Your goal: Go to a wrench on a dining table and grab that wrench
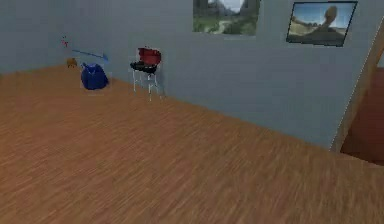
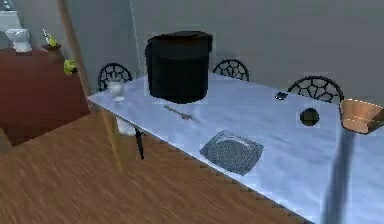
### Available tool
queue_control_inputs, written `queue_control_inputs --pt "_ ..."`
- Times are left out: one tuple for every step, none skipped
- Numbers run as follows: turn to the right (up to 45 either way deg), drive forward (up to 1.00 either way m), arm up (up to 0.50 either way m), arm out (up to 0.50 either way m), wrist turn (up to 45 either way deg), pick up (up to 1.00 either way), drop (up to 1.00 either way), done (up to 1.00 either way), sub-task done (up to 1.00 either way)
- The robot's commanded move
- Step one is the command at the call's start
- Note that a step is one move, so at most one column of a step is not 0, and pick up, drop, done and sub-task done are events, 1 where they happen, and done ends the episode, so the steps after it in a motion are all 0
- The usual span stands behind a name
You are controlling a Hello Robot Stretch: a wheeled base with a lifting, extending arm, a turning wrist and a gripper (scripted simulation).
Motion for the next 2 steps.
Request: queue_control_inputs --pt "45.0 0.00 0.00 0.00 0.0 0.00 0.00 0.00 0.00" --pt "42.0 0.00 0.00 0.00 0.0 0.00 0.00 0.00 0.00"
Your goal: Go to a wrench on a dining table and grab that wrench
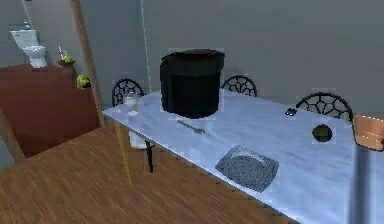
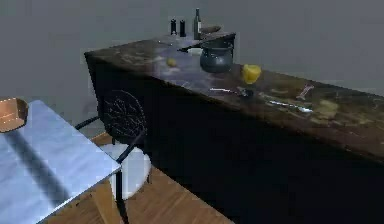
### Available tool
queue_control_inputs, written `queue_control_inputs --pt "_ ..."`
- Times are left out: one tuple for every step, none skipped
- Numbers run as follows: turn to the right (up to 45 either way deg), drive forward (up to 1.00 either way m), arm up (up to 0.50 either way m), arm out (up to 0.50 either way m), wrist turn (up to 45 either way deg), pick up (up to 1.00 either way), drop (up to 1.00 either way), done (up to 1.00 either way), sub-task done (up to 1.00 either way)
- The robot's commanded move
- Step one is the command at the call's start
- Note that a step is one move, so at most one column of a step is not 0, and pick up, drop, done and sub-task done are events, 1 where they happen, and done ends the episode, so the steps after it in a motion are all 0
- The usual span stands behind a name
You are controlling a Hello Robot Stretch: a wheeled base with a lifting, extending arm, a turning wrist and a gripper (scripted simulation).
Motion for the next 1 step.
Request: queue_control_inputs --pt "0.0 0.35 0.00 0.00 0.0 0.00 0.00 0.00 0.00"
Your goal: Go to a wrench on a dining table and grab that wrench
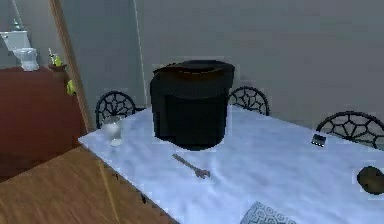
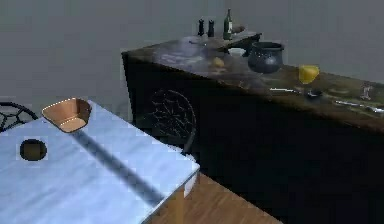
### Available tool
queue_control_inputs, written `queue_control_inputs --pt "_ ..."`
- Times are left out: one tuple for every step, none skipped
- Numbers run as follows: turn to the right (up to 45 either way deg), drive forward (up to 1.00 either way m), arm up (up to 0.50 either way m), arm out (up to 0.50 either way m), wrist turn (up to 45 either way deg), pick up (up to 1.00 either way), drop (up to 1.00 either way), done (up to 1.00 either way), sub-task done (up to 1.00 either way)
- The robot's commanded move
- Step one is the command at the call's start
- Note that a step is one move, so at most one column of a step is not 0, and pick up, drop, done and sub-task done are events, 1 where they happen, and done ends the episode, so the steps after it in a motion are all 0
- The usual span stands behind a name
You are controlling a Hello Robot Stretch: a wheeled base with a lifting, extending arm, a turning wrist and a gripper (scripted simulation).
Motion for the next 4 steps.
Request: queue_control_inputs --pt "-45.0 0.00 0.00 0.00 0.0 0.00 0.00 0.00 0.00" --pt "-39.0 0.00 0.00 0.00 0.0 0.00 0.00 0.00 0.00" --pt "-6.0 0.00 0.00 0.00 0.0 0.00 0.00 0.00 0.00" --pt "45.0 0.00 0.00 0.00 0.0 0.00 0.00 0.00 0.00"
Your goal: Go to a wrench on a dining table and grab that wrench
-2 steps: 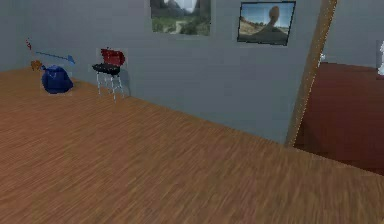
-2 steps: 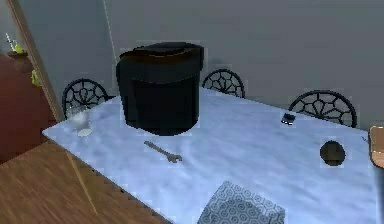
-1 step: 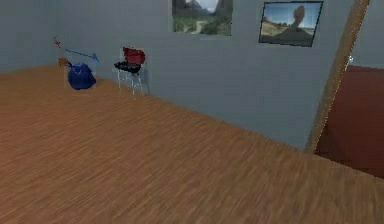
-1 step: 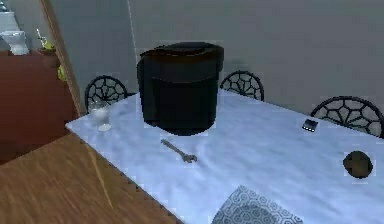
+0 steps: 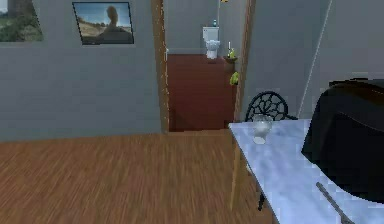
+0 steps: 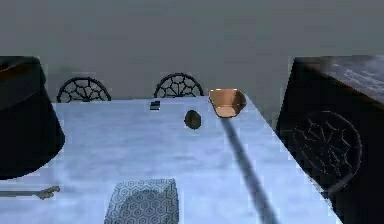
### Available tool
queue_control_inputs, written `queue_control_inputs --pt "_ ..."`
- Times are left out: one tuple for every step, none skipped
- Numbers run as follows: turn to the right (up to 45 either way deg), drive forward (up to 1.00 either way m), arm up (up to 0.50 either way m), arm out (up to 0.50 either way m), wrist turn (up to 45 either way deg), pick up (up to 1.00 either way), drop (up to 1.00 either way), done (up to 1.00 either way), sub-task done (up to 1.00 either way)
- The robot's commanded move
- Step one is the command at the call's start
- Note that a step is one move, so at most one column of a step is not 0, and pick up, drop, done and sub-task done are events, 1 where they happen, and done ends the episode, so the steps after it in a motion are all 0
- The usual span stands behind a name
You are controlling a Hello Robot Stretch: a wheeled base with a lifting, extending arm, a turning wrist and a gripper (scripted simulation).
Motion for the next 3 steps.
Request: queue_control_inputs --pt "27.0 0.00 0.00 0.00 0.0 0.00 0.00 0.00 0.00" --pt "0.0 0.15 0.00 0.00 0.0 0.00 0.00 0.00 0.00" --pt "-45.0 0.00 0.00 0.00 0.0 0.00 0.00 0.00 0.00"
